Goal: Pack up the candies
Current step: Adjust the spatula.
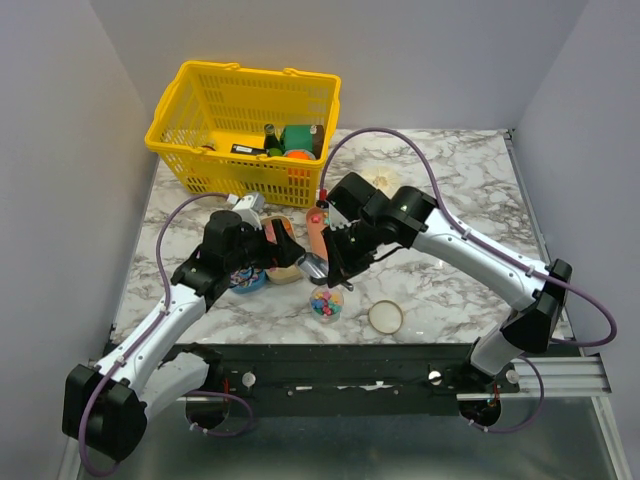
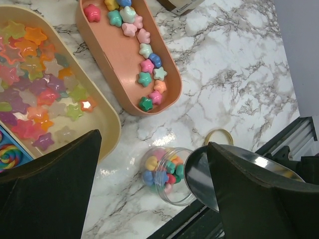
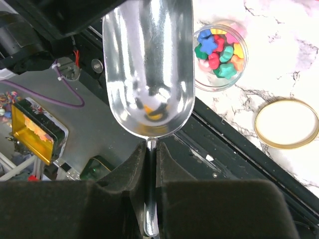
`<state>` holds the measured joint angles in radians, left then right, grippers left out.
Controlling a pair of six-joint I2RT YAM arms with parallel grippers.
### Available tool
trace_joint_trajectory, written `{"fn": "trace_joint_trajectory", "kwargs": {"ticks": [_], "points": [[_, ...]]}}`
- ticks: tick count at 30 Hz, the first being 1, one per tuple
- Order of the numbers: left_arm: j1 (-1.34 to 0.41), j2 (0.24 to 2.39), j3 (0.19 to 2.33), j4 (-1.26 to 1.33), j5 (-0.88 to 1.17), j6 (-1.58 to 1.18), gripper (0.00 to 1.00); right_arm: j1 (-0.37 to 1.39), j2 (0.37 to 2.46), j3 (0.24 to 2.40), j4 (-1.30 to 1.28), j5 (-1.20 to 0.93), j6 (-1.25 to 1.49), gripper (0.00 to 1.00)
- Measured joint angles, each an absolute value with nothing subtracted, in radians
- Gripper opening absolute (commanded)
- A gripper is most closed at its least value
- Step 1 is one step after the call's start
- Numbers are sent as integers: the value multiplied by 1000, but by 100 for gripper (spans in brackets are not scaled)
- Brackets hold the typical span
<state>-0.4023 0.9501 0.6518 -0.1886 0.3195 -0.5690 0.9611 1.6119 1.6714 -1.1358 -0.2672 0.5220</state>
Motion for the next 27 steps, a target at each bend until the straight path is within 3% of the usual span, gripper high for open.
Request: {"fn": "trace_joint_trajectory", "kwargs": {"ticks": [11,18,22,27], "points": [[-412,950,654,-208,295,-564,99,962,1636,1700,-1136,-263,522,1],[-414,968,754,-323,99,-532,99,963,1718,1703,-1121,-263,524,1],[-391,995,812,-377,-76,-524,99,965,1871,1783,-1121,-266,530,1],[-311,1021,810,-415,-102,-529,99,967,1983,1895,-1165,-269,529,1]]}}
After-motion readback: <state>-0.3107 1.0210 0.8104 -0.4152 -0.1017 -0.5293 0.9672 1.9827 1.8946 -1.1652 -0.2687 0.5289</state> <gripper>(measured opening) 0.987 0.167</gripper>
